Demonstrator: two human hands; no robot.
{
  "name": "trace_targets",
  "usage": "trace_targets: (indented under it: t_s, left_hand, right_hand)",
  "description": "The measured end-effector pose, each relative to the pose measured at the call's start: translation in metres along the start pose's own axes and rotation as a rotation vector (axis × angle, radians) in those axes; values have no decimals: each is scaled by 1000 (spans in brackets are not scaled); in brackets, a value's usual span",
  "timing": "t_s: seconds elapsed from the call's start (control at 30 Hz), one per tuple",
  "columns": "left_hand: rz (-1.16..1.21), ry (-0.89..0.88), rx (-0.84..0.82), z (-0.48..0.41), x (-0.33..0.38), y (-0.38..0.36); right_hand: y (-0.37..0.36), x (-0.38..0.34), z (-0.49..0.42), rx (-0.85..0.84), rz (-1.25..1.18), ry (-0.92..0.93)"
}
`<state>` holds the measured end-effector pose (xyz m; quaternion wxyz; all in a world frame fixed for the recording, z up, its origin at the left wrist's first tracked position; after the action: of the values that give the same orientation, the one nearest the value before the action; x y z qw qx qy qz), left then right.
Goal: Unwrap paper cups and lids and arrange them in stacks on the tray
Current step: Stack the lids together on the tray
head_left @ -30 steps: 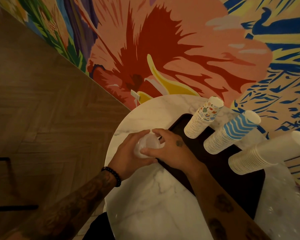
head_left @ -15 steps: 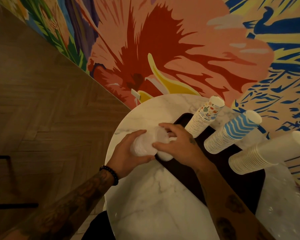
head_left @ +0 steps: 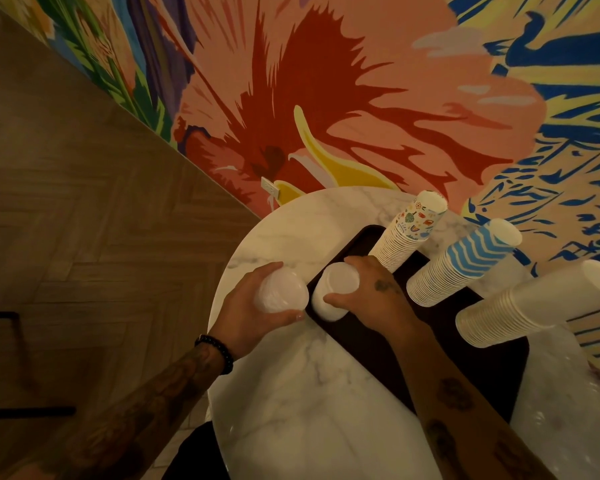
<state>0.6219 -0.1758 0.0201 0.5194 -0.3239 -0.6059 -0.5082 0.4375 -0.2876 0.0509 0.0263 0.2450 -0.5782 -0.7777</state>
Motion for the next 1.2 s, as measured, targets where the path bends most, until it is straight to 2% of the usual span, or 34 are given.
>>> trace_targets:
  t_s: [0.3, 0.43, 0.53, 0.63, 1.2]
  left_hand:
    - [-19, 0, -21, -2, 3, -4]
    - [-11, -16, -34, -2, 6, -11]
    - [6, -38, -44, -1, 12, -14]
    - [58, -57, -45, 1, 18, -17]
    - [18, -67, -66, 2, 20, -16]
  right_hand:
    - [-2, 0, -1, -9, 58, 9]
    - [21, -20, 11, 121, -116, 72]
    - [16, -43, 20, 22, -227, 130]
    - [0, -62, 26, -90, -150, 167]
    - [-5, -53, 26, -67, -277, 120]
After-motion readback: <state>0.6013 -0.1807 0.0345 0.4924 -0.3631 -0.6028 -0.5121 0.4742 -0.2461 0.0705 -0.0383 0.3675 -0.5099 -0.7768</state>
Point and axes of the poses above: each hand's wrist, its own z-axis away from the middle knuckle, its own y-axis out of the back of the hand, x = y × z, the point moved 10 cm from there along -z, towards the middle knuckle, and after that the axes turned 8 degrees about z, right-handed, at the moved point
